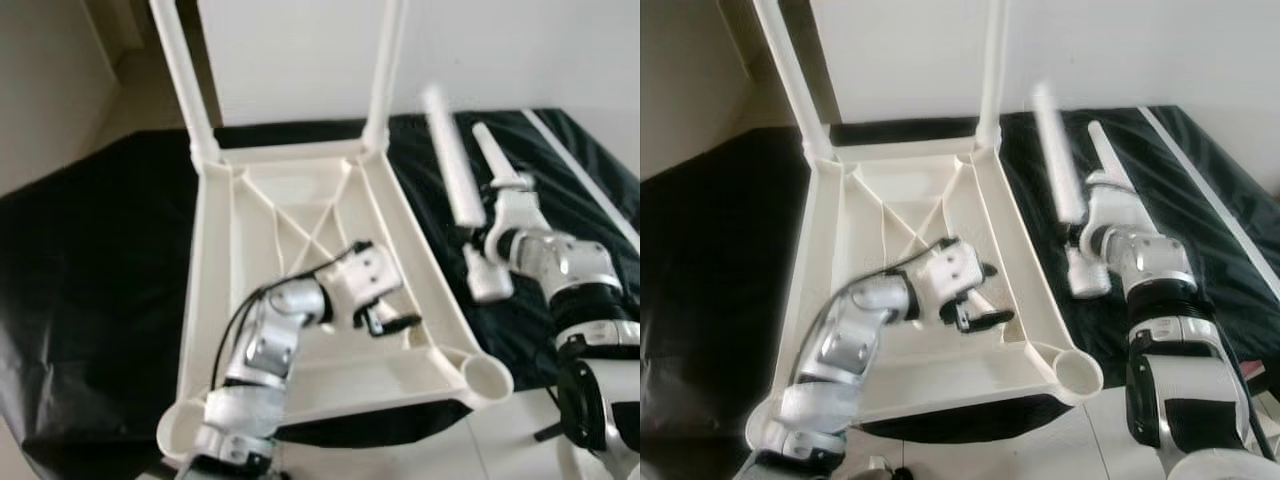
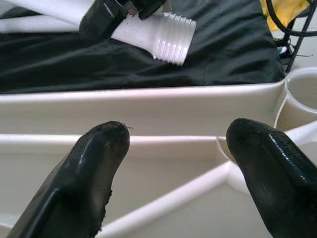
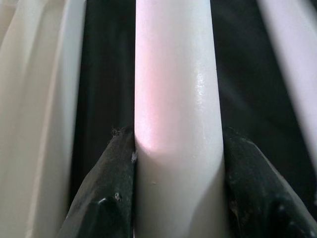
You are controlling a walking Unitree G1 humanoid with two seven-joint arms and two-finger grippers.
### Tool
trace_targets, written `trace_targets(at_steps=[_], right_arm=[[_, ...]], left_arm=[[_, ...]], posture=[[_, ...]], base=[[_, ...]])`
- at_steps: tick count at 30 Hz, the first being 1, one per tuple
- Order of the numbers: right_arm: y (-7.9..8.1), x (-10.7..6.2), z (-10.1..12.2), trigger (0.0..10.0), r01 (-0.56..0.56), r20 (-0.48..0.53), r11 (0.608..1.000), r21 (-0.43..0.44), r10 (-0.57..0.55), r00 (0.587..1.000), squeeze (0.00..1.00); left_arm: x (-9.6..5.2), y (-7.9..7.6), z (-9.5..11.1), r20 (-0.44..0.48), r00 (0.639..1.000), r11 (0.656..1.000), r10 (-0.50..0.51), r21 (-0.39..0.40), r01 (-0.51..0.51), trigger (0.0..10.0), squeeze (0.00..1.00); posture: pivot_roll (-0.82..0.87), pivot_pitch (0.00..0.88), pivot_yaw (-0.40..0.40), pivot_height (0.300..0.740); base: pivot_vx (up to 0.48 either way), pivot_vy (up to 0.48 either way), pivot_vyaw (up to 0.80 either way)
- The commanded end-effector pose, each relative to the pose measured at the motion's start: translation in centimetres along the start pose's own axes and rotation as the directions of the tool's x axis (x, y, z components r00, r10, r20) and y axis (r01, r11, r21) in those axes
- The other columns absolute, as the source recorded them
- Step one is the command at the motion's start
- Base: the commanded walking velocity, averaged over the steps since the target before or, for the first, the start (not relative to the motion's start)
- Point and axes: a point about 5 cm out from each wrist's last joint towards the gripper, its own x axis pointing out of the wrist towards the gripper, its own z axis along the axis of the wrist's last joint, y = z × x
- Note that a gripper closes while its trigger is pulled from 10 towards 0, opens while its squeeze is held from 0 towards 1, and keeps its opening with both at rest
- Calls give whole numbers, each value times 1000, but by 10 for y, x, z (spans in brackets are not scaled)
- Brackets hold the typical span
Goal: Building children table
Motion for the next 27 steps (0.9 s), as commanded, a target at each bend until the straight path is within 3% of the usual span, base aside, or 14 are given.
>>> trace_targets(at_steps=[1, 2, 6, 11, 18, 20, 21, 23, 27], right_arm=[[1, -3, -1, 10000, 13, 83, 999, 46, -16, 996, 0], [2, -6, -1, 10000, 5, 130, 996, 94, -17, 991, 0], [6, -11, -2, 10000, -7, 196, 989, 147, -22, 980, 0], [18, -12, -2, 10000, -70, 253, 971, 229, 10, 967, 0], [36, -17, 0, 10000, -167, 348, 955, 244, 74, 935, 0], [47, -24, 4, 10000, -162, 441, 977, 135, 87, 893, 0], [50, -27, 6, 10000, -165, 483, 978, 131, 82, 872, 0], [56, -33, 13, 10000, -157, 547, 985, 66, 96, 831, 0], [64, -39, 18, 10000, -166, 586, 986, -9, 139, 798, 0]], left_arm=[[-3, 26, 4, 56, 926, 927, 374, -50, -372, 10000, 0], [-4, 33, 11, 104, 909, 914, 403, -99, -393, 10000, 0], [-2, 46, 21, 153, 882, 889, 446, -187, -417, 10000, 0], [0, 60, 21, 129, 858, 863, 497, -184, -471, 10000, 0], [2, 73, 21, 85, 840, 829, 536, -238, -506, 10000, 0], [3, 83, 29, 119, 823, 800, 556, -345, -491, 10000, 0], [4, 86, 32, 129, 817, 786, 563, -389, -480, 10000, 0], [4, 90, 36, 143, 815, 777, 562, -430, -460, 10000, 0], [5, 93, 38, 163, 828, 779, 537, -472, -412, 10000, 0]], posture=[[-36, 0, 14, 740], [-36, 0, 14, 740], [-42, 0, 19, 740], [-50, 0, 25, 740], [-50, 0, 25, 740], [-53, 0, 41, 740], [-53, 0, 41, 740], [-53, 0, 41, 740], [-51, 0, 38, 740]], base=[[0, 0, 0], [0, 0, 0], [0, 0, 0], [0, 0, 0], [0, 0, 0], [0, 0, 0], [0, 0, 0], [0, 0, 0], [0, 0, 0]])
